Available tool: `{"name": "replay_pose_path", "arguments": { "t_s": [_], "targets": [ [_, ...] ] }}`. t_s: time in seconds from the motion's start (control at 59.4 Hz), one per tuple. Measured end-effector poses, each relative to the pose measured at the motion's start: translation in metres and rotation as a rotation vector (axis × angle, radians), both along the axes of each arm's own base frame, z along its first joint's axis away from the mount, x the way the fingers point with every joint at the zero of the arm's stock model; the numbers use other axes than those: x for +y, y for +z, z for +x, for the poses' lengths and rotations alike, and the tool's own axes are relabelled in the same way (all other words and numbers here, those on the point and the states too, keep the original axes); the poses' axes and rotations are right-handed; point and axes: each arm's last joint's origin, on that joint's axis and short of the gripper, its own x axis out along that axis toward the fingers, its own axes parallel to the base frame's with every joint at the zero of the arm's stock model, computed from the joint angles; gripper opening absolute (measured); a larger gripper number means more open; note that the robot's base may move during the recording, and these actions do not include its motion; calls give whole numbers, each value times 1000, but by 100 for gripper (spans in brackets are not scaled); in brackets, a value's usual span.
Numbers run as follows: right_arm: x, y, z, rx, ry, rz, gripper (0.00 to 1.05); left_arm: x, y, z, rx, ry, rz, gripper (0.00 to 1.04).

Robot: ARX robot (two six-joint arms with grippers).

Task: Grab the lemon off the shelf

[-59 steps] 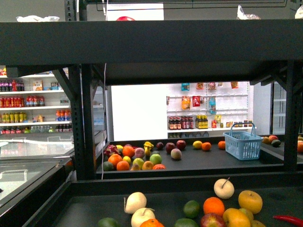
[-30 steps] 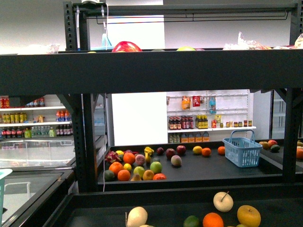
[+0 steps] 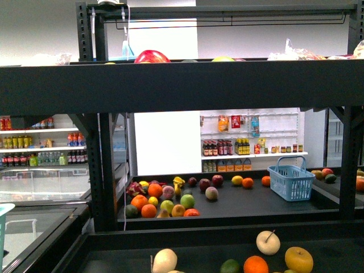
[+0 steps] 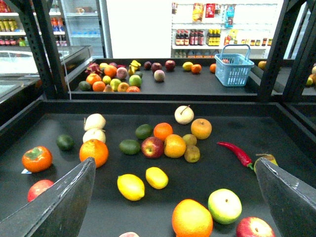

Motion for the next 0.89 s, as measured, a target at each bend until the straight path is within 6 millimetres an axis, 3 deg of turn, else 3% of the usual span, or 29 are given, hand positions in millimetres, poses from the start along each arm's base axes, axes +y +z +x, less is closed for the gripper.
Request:
{"name": "replay_pose_path", "arguments": {
  "t_s": [0.253, 0.421, 0.892],
  "targets": [
    [0, 0, 0, 0, 0, 0, 97, 80, 12, 50, 3, 122, -350, 97],
    [0, 0, 0, 0, 0, 0, 97, 109, 6, 85, -17, 124, -489, 97],
    [0, 0, 0, 0, 0, 0, 97, 135, -5, 168, -19, 105, -601, 97]
  ]
}}
